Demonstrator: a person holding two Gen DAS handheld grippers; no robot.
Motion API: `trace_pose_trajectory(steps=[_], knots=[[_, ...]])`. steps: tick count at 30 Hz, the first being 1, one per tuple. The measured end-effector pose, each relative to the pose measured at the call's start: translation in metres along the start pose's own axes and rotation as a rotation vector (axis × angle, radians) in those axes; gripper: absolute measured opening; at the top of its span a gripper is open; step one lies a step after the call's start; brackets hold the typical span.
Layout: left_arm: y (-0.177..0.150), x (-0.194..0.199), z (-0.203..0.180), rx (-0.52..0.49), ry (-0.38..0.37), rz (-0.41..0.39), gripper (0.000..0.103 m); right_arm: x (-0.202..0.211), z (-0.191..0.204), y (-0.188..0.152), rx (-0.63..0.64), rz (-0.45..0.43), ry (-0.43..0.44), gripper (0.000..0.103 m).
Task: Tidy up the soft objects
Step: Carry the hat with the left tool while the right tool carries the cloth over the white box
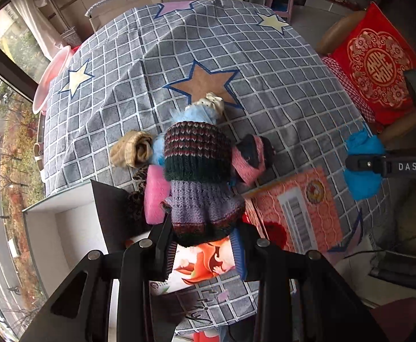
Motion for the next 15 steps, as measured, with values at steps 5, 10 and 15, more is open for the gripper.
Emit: trace_pose_trajectory(steps=[5, 10, 15], knots=[[-0.04, 0.012, -0.021, -0.095, -0.055, -0.018, 0.036, 0.006, 0.015, -0.05, -0.024, -0.009, -0.021, 0.043], [-0.073, 0.031, -0.02, -0.128, -0.065, -0.056, 0.036, 0.01, 0.038, -0.097, -0.019, -0.005, -0.022, 0.043], [-0.098, 0.048, -0.004, -0.113, -0.04, -0.098, 0.036, 0.012, 0.063, -0.129, 0.023, -0.009, -0.018, 0.043]])
Point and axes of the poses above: each gripper's, at about its wrist camera, not at the fingertips, and x roughly against the way its jaws point, z to its left, y to its top, the point moved 4 cm from there along -x, roughly the way its jaws point, and after that the axes turned 9 degrees about -x, right-handed, at the moved point
